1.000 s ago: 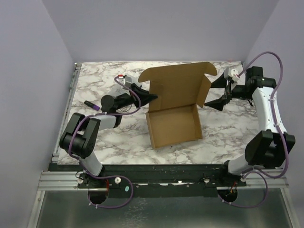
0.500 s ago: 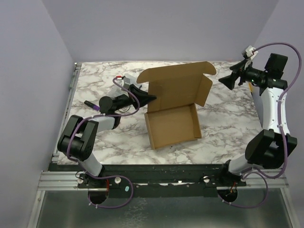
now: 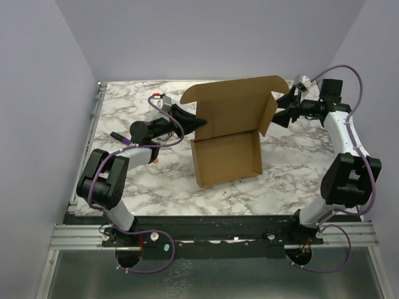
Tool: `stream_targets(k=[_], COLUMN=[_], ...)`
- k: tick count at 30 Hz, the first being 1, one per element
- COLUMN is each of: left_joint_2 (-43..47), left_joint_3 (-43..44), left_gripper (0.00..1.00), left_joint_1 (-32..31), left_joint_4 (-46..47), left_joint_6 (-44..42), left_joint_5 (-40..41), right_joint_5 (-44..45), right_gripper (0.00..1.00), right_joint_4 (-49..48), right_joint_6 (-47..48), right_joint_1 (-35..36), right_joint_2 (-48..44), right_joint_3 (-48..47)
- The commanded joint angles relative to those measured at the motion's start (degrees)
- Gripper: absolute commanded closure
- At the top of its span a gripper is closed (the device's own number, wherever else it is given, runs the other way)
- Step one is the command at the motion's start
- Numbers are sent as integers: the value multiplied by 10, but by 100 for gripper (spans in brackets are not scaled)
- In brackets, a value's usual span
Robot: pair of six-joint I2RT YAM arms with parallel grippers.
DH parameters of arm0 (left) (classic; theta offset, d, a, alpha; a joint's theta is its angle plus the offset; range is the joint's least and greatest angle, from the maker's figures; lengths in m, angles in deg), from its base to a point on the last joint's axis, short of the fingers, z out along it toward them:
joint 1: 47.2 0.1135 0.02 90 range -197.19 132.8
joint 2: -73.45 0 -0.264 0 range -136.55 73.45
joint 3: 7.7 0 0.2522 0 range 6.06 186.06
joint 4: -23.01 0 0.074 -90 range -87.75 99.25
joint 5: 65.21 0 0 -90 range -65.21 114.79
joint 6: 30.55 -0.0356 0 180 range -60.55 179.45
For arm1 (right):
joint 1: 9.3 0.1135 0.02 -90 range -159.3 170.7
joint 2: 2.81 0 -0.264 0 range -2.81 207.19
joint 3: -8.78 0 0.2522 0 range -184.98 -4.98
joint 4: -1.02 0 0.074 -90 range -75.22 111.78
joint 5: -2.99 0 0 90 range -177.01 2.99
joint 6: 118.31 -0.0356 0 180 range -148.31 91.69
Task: Fold the paper box
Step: Adjust the paper box at the center of the board.
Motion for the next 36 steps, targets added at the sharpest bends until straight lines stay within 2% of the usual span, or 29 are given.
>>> stream_targets(k=[1, 8, 10, 15, 18, 20, 23, 26, 28, 29, 32, 36], left_joint_2=[-1, 13, 11, 17, 28, 31, 31, 28, 29, 29, 32, 36], left_joint_3=[30, 37, 39, 48, 51, 54, 59, 63, 64, 64, 63, 61], left_gripper=[100, 100, 100, 100, 100, 100, 100, 100, 100, 100, 100, 100], left_joint_1=[-12, -13, -17, -34, -39, -41, -52, -60, -61, -60, -60, -61], left_joint_4=[162, 162, 162, 162, 160, 158, 152, 149, 148, 148, 148, 148], left_joint_6=[10, 24, 25, 33, 36, 38, 39, 37, 37, 36, 35, 36], left_joint_5=[-8, -15, -15, -19, -17, -18, -20, -22, -21, -21, -22, -20], right_joint_5=[-68, -112, -112, -138, -147, -151, -151, -145, -142, -136, -114, -133], right_gripper=[31, 34, 36, 58, 64, 76, 76, 68, 67, 65, 48, 46], right_joint_4=[-31, -162, -180, -185, -173, -182, -195, -223, -299, -372, -623, -830], right_joint_6=[-30, -153, -163, -175, -166, -173, -184, -206, -268, -323, -499, -658], right_joint_1=[51, 62, 69, 90, 98, 103, 110, 119, 119, 119, 116, 111], right_joint_2=[-14, -51, -52, -38, -42, -47, -51, -58, -67, -73, -86, -48], right_joint_3=[6, 56, 66, 55, 54, 58, 61, 65, 83, 100, 167, 185])
